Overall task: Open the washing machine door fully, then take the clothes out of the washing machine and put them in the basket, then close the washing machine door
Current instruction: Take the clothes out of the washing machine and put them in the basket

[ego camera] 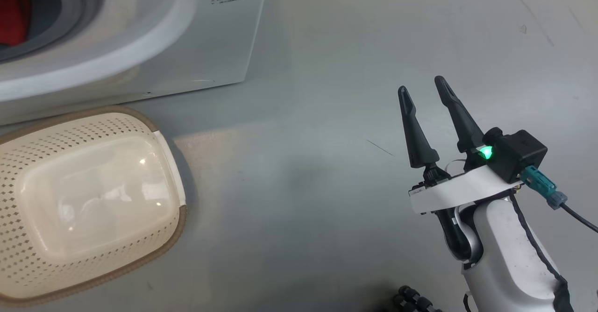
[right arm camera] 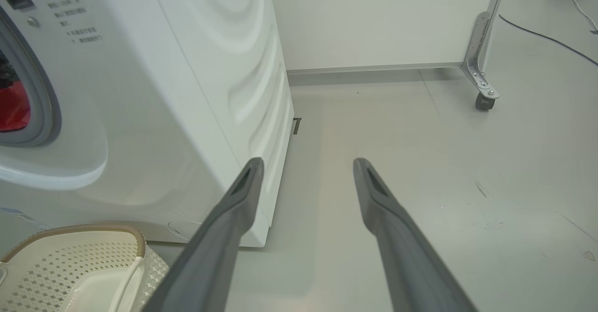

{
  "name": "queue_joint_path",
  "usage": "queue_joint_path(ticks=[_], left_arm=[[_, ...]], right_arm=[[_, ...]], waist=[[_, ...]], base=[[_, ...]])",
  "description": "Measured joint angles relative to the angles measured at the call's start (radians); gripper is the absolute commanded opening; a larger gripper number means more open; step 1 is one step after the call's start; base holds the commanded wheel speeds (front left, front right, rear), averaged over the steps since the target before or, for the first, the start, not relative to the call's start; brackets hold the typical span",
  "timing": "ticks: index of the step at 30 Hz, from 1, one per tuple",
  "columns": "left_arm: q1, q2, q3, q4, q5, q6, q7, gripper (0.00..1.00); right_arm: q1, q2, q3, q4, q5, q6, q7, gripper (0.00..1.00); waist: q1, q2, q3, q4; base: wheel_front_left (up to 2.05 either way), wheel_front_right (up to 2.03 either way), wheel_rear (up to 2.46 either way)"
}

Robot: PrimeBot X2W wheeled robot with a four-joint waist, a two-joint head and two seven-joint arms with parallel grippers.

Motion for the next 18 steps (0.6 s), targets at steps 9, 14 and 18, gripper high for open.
queue_joint_path(ticks=[9,14,18], left_arm=[[-0.128,0.046,-0.003,0.085,0.032,0.006,0.091,1.00],[-0.178,0.053,-0.006,0.139,0.049,0.014,0.117,1.00],[-0.216,0.057,-0.002,0.174,0.053,0.026,0.156,1.00]], right_arm=[[-0.019,0.000,0.025,-0.002,0.012,-0.013,0.000,1.00],[-0.027,0.001,0.035,0.000,0.018,-0.014,0.000,1.00],[-0.028,0.001,0.044,-0.001,0.018,-0.014,0.000,1.00]], waist=[[0.0000,0.0000,0.061,-0.032],[0.0000,0.0000,0.079,-0.042],[0.0000,0.0000,0.086,-0.046]], base=[[0.00,0.00,0.00],[0.00,0.00,0.00],[0.00,0.00,0.00]])
